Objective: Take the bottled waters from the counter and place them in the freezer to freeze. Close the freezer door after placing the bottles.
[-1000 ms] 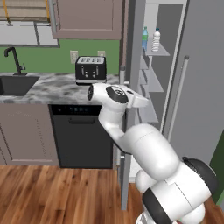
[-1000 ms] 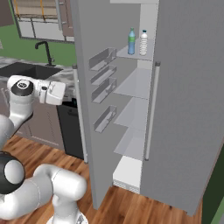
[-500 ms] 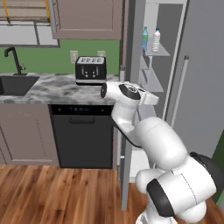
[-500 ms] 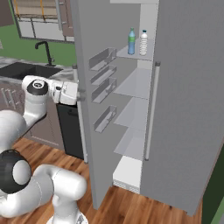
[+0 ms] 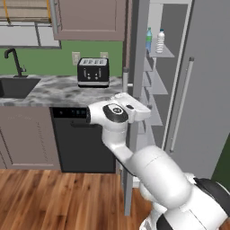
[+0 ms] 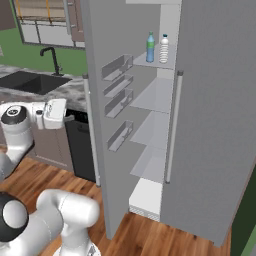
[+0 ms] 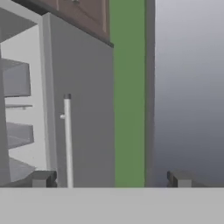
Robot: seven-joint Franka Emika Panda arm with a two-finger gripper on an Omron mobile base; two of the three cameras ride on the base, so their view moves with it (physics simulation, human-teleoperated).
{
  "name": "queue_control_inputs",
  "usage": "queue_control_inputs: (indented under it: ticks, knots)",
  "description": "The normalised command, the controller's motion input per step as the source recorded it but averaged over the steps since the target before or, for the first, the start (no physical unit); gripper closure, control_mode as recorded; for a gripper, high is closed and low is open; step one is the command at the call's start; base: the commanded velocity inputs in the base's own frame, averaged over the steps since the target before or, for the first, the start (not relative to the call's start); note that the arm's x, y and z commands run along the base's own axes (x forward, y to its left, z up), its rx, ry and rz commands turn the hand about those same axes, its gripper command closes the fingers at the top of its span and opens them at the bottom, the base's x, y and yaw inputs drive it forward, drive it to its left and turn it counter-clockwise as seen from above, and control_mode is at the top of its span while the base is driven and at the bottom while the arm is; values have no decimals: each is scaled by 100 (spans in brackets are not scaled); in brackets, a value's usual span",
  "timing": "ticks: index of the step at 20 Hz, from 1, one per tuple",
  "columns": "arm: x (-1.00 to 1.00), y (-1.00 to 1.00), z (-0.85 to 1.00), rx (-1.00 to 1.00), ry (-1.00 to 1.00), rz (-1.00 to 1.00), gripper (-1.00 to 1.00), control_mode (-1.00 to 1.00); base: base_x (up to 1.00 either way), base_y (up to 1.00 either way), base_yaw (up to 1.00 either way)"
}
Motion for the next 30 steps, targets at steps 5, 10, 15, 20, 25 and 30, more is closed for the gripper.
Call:
queue_control_inputs:
  ticks: [5, 10, 15, 20, 25, 30]
  knots:
    - [16, 87, 0, -13, -5, 0, -100, -100, 0, 0, 0]
    - [77, 61, 0, -2, 0, 0, -100, -100, 0, 0, 0]
    - [73, 46, 0, 0, 1, 0, -100, -100, 0, 0, 0]
    - [22, 2, -9, 0, 1, 0, -100, -100, 0, 0, 0]
    - [33, -8, -20, 3, 0, -6, -100, -100, 0, 0, 0]
    - [56, -9, -1, 0, 1, -6, -100, -100, 0, 0, 0]
